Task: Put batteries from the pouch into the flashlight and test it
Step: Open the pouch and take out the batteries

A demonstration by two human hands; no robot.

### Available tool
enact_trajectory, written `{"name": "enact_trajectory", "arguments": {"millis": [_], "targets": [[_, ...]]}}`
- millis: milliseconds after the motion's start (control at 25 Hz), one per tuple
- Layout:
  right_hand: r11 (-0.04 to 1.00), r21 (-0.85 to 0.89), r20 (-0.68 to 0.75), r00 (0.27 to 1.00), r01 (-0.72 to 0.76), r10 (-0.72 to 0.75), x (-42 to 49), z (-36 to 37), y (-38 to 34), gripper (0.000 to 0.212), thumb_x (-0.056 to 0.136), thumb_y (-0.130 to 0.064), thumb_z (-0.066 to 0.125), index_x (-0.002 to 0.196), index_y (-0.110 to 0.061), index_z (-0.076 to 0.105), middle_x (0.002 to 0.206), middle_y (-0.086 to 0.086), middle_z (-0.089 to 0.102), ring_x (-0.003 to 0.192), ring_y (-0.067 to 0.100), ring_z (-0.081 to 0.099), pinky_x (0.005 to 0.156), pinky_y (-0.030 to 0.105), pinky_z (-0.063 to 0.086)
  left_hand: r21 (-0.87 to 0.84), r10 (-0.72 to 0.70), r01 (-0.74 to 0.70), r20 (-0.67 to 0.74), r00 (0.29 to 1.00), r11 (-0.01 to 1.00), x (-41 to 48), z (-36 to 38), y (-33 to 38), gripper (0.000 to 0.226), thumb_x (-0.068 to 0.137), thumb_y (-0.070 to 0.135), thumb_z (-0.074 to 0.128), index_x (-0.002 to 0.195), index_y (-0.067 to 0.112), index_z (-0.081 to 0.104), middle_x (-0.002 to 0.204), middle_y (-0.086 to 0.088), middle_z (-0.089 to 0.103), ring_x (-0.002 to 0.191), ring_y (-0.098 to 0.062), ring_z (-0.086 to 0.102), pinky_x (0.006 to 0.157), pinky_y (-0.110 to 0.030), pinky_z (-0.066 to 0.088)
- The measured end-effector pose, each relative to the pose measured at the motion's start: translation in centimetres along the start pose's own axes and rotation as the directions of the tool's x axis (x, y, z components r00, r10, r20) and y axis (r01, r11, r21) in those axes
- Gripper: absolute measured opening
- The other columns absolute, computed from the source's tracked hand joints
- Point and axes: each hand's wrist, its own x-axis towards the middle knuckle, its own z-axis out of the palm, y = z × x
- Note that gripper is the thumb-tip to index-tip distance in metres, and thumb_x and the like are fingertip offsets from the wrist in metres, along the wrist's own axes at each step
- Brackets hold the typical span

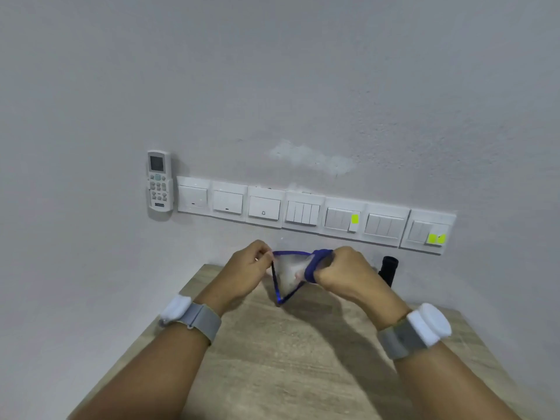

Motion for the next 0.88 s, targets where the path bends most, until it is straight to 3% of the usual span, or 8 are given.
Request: {"name": "enact_trajectory", "arguments": {"millis": [120,280,360,440,560,680,800,880], "targets": [[0.898,0.408,0.043,0.986,-0.167,0.163,-0.2,0.8,2.4,0.039,0.073,-0.043,0.084,0.094,-0.011,0.076,0.087,0.009,0.079,0.063,0.022,0.074,0.05,0.022,0.044,-0.285,-0.164,0.182,0.085,0.983,0.941,0.0,0.7,0.5,0.031,0.089,0.043,0.052,0.105,0.021,0.066,0.098,-0.003,0.072,0.079,-0.02,0.065,0.069,-0.036,0.052],[0.462,0.843,0.251,0.961,-0.277,0.118,-0.8,3.1,4.5,0.039,0.08,-0.021,0.077,0.113,-0.001,0.07,0.102,0.017,0.074,0.073,0.032,0.071,0.054,0.031,0.046,-0.374,-0.253,0.331,0.244,0.936,0.866,-0.5,1.2,1.0,0.047,0.102,0.047,0.051,0.116,0.007,0.069,0.097,-0.017,0.079,0.082,-0.031,0.076,0.069,-0.037,0.06],[0.293,0.899,0.308,0.946,-0.324,0.1,-0.9,4.0,4.6,0.033,0.078,-0.012,0.073,0.109,-0.002,0.07,0.102,0.018,0.073,0.08,0.034,0.072,0.06,0.035,0.053,-0.369,-0.254,0.319,0.213,0.943,0.873,-0.7,1.2,1.1,0.043,0.107,0.041,0.048,0.115,0.005,0.069,0.09,-0.025,0.079,0.073,-0.038,0.075,0.068,-0.045,0.059],[0.14,0.905,0.387,0.914,-0.402,0.12,-1.0,5.1,4.5,0.028,0.079,-0.003,0.065,0.106,-0.001,0.068,0.1,0.022,0.072,0.088,0.039,0.071,0.068,0.039,0.057,-0.292,-0.193,0.199,0.051,0.98,0.935,-0.6,1.3,1.4,0.034,0.107,0.032,0.052,0.1,0.006,0.074,0.075,-0.022,0.076,0.063,-0.039,0.072,0.064,-0.052,0.058],[-0.041,0.887,0.461,0.88,-0.46,0.109,-1.3,6.1,4.0,0.042,0.074,-0.003,0.06,0.115,0.005,0.064,0.106,0.032,0.066,0.094,0.045,0.067,0.07,0.043,0.061,-0.007,0.053,-0.055,-0.15,0.987,0.998,-0.9,1.5,2.1,0.036,0.104,0.025,0.059,0.073,0.007,0.066,0.061,-0.012,0.068,0.055,-0.026,0.067,0.058,-0.038,0.053],[-0.167,0.898,0.428,0.897,-0.407,0.113,-1.2,6.3,3.9,0.048,0.07,0.004,0.057,0.117,0.009,0.062,0.1,0.031,0.067,0.089,0.043,0.066,0.064,0.043,0.064,0.105,0.215,-0.195,-0.244,0.946,0.975,-1.1,1.6,2.5,0.037,0.103,0.019,0.061,0.067,0.01,0.059,0.054,-0.002,0.056,0.05,-0.008,0.048,0.055,-0.026,0.04],[-0.223,0.912,0.381,0.913,-0.345,0.148,-0.6,6.3,4.4,0.045,0.069,0.009,0.052,0.113,0.009,0.062,0.092,0.025,0.071,0.09,0.039,0.066,0.06,0.041,0.064,0.053,0.243,-0.238,-0.292,0.925,0.97,-0.8,1.0,2.6,0.032,0.104,0.019,0.06,0.076,0.005,0.065,0.065,-0.014,0.063,0.055,-0.013,0.052,0.056,-0.038,0.051],[-0.243,0.903,0.392,0.911,-0.354,0.132,-0.5,6.4,4.6,0.039,0.077,0.01,0.048,0.114,0.009,0.062,0.1,0.027,0.069,0.094,0.04,0.065,0.062,0.043,0.064,0.003,0.222,-0.23,-0.276,0.935,0.973,-0.7,0.8,2.4,0.031,0.105,0.021,0.059,0.082,0.004,0.068,0.069,-0.015,0.066,0.061,-0.027,0.061,0.062,-0.049,0.059]]}}
